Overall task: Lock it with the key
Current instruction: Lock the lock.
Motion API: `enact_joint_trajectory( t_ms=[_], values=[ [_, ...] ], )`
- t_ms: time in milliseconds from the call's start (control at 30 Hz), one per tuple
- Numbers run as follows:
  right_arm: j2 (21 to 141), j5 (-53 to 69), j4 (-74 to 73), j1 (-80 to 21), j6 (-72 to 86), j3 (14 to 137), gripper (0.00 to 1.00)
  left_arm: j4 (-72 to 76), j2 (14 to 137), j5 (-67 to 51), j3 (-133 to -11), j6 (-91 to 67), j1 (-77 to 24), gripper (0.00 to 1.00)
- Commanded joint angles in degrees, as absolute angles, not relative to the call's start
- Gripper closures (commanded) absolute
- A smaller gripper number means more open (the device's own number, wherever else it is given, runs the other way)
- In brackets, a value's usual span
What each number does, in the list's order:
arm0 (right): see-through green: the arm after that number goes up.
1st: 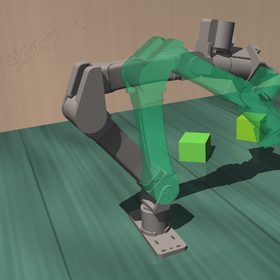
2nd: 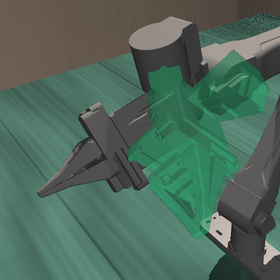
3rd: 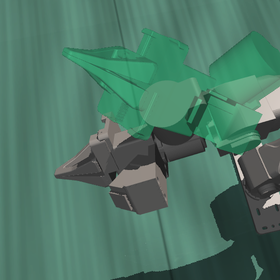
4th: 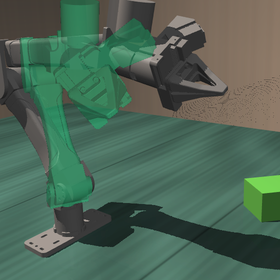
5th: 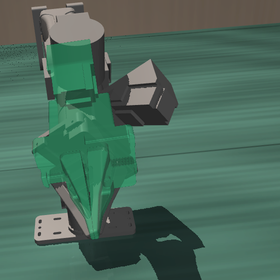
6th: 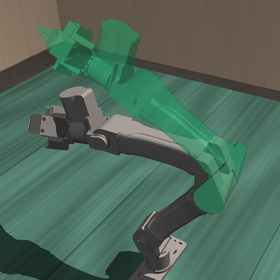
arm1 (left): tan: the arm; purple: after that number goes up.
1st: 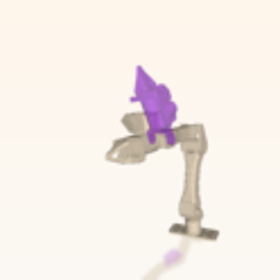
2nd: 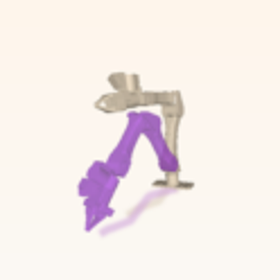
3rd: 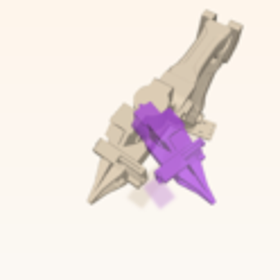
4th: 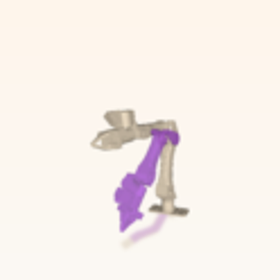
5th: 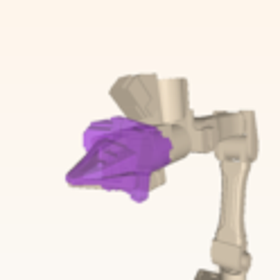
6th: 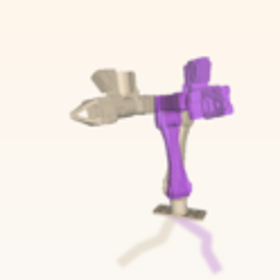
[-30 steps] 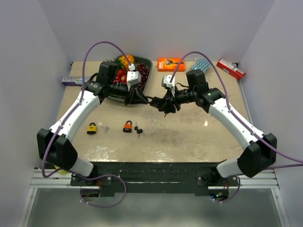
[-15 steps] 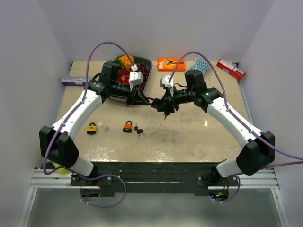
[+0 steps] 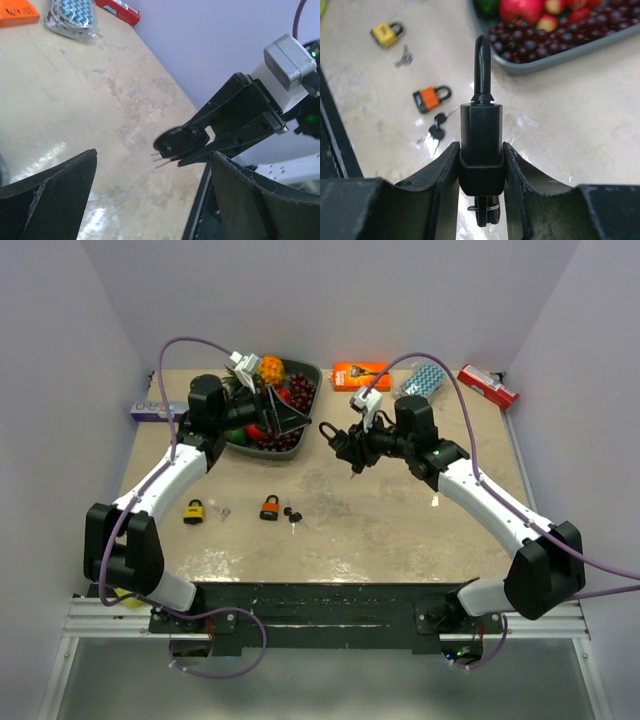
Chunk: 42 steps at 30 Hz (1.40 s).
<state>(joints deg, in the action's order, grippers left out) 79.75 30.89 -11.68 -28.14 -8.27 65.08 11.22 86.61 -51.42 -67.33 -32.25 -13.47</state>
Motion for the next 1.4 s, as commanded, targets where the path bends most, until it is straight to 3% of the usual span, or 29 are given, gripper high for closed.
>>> enact_joint_trajectory(
  t_ms=[0, 400, 767, 1000, 1367],
  values=[
    [75.76, 20.84, 4.82, -28.04, 5.52, 65.66, 1.00, 23.82, 83.41, -41.67, -63.02, -53.34, -16.78, 0.01],
    [75.59, 13.01, 12.74, -31.72, 13.45, 62.67, 1.00, 13.37, 89.20, -30.32, -70.83, -55.63, -25.22, 0.02],
    [75.32, 6.51, 14.33, -36.30, 12.40, 62.67, 1.00, 8.88, 90.18, -27.16, -71.54, -58.45, -26.72, 0.26],
    [77.96, 0.36, 11.95, -37.35, 14.50, 65.12, 1.00, 7.56, 90.18, -26.98, -71.46, -58.27, -27.07, 0.26],
    [79.28, 1.14, 13.53, -37.35, 16.52, 65.74, 1.00, 8.26, 90.35, -27.95, -70.84, -59.06, -26.98, 0.25]
  ],
)
